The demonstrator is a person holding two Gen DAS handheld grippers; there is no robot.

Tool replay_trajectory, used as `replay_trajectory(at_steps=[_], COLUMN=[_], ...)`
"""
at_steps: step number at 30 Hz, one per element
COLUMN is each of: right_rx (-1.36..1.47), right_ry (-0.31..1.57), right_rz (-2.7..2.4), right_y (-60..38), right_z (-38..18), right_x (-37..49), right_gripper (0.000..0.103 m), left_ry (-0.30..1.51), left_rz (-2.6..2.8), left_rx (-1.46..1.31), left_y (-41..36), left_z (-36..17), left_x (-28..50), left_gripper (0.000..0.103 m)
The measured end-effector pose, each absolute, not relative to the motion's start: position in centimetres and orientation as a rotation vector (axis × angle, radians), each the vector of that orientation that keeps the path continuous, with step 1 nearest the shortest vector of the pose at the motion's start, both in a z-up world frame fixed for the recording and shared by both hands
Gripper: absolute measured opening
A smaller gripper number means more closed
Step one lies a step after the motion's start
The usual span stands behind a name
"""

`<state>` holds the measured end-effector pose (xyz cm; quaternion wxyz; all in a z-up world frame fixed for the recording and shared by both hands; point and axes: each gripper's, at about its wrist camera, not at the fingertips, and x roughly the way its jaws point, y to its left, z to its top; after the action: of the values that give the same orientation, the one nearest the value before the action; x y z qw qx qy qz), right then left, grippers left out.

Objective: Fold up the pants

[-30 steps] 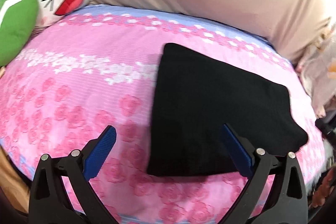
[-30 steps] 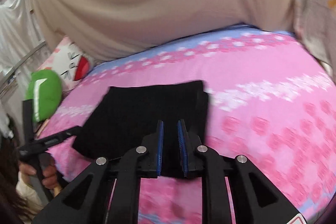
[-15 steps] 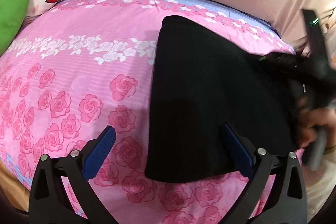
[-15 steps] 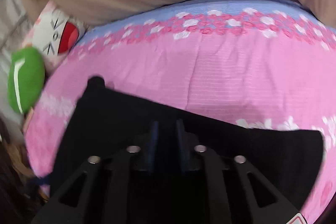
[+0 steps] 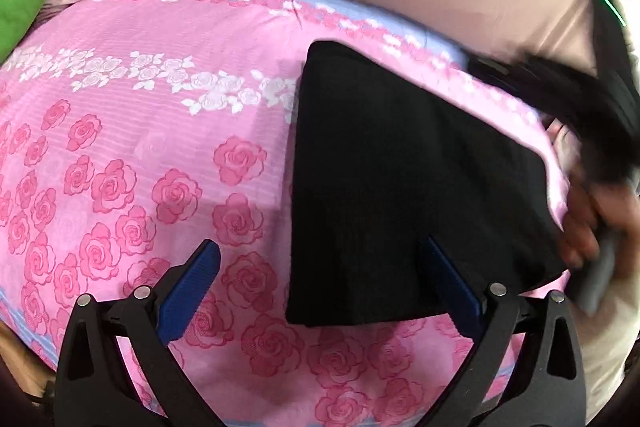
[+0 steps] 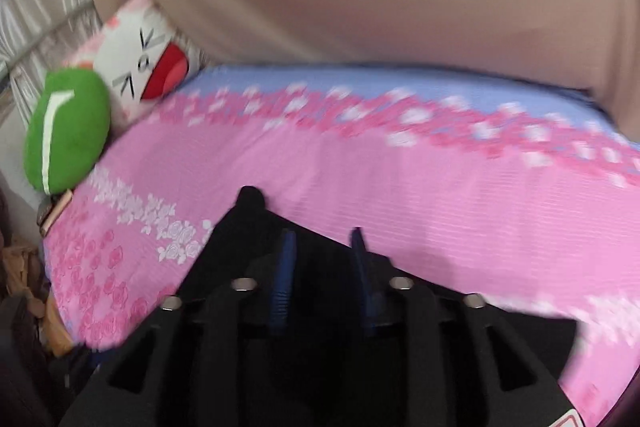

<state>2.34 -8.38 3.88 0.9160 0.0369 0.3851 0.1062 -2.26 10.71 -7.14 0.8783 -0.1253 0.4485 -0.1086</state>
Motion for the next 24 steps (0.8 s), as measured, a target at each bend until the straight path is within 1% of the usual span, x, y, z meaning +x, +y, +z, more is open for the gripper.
replay_trajectory(at_steps=[1,4,7,10,11,12,13,14,16,18,19,20,21,22,23,24], right_rx=[0.091,0.107,0.23,0.327,0.332,0.321,0.308,0.286,0.246,0.247,0.259,0.272,0.301,0.341,0.361,0.351], right_ry=[0.763,0.785,0.847,0.847,0.847,0.854,0.86,0.871,0.839,0.813,0.824,0.865,0.866,0.849,0.856,0.848], right_rz=[0.168,0.04,-0.018,0.053,0.066,0.078,0.085,0.087,0.08,0.097,0.091,0.094,0.111,0.11,0.096,0.064], right_y=[-11.4,-16.9,-20.9,-21.3,-21.0,-20.7,-20.0,-19.3,-18.8,-19.2,-19.7,-20.3,-20.7,-21.0,-21.1,-21.1], right_z=[4.7,3.9,1.5,0.0,-0.3,-0.9,-1.4,-2.0,-1.4,-0.5,-1.3,-2.7,-3.4,-3.3,-2.9,-2.2], right_x=[-1.0,-5.8,-10.4,-13.0,-13.0,-12.8,-12.3,-11.9,-11.9,-12.3,-12.0,-11.7,-11.5,-11.8,-12.1,-12.4], right_gripper=[0.057,0.057,0.058,0.057,0.055,0.048,0.019,0.018,0.013,0.012,0.015,0.021,0.021,0.027,0.041,0.051], left_ry=[0.935,0.955,0.982,0.983,0.982,0.98,0.976,0.969,0.958,0.935,0.928,0.93,0.948,0.966,0.978,0.983], left_rz=[-0.24,-0.27,-0.269,-0.252,-0.251,-0.249,-0.245,-0.238,-0.223,-0.215,-0.211,-0.21,-0.209,-0.212,-0.221,-0.234], left_rx=[-0.279,-0.324,-0.321,-0.297,-0.289,-0.278,-0.265,-0.252,-0.232,-0.223,-0.219,-0.216,-0.215,-0.223,-0.234,-0.249], left_y=[10.9,10.9,10.1,9.2,8.9,8.6,8.4,8.1,7.9,8.2,8.2,8.3,8.2,8.1,8.1,8.1], left_z=[-7.0,-7.4,-8.1,-8.1,-8.1,-8.0,-7.8,-7.6,-7.0,-6.3,-6.3,-6.5,-7.0,-7.3,-7.5,-7.5], left_x=[-2.1,-1.4,-1.0,-1.4,-1.6,-1.8,-1.9,-2.2,-2.5,-3.0,-3.0,-2.9,-2.6,-2.3,-2.1,-2.0], left_gripper=[0.098,0.098,0.098,0.098,0.098,0.098,0.098,0.098,0.098,0.098,0.098,0.098,0.098,0.098,0.098,0.098])
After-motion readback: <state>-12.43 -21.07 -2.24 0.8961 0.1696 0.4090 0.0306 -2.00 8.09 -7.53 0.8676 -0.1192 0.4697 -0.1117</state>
